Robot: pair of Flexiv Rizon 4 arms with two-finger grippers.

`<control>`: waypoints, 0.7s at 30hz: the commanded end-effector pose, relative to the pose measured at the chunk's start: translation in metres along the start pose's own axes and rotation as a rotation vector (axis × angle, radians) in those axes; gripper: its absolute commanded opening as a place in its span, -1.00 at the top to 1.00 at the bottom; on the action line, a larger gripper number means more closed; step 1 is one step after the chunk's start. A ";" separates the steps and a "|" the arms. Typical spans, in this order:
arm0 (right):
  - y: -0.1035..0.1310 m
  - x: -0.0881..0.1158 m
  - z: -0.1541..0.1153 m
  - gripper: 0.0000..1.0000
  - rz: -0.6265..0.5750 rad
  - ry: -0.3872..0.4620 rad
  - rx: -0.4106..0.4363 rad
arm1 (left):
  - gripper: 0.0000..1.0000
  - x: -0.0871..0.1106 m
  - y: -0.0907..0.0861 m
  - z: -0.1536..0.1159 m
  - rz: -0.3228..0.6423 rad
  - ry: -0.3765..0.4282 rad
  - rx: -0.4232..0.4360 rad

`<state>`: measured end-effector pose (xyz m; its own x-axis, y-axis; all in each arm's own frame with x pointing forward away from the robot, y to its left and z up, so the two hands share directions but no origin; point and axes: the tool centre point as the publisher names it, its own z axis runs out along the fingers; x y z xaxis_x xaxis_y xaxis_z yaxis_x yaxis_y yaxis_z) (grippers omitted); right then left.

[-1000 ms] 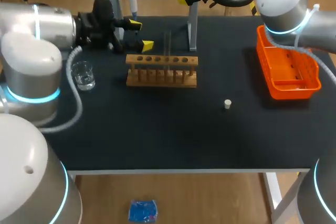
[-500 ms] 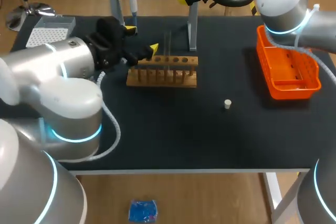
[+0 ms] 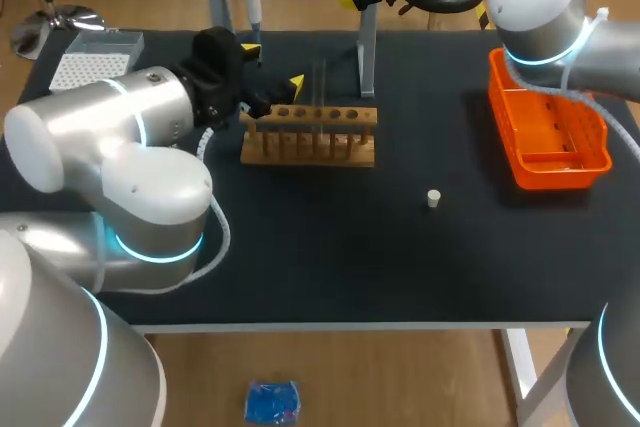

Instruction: Invert the test tube, pick up the pipette, mount the tip to pipette, aspirate from beaker and dispense into the tube, eject the tip, return the pipette, and cap with the stopper.

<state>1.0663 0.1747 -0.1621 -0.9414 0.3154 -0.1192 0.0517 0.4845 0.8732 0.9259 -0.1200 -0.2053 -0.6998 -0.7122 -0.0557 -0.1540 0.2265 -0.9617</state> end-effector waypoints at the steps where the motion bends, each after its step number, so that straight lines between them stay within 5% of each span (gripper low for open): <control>1: 0.000 0.000 -0.001 -1.00 0.000 0.002 0.002 | -1.00 -0.007 -0.005 0.004 0.000 0.030 -0.020; 21: 0.000 0.000 -0.001 -1.00 0.000 0.002 0.002 | -1.00 -0.007 0.004 0.024 0.018 0.132 -0.054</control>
<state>1.0663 0.1747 -0.1621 -0.9414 0.3155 -0.1192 0.0518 0.4845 0.8733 0.9425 -0.1327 -0.2175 -0.7759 -0.6297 -0.0380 -0.1759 0.2739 -0.9455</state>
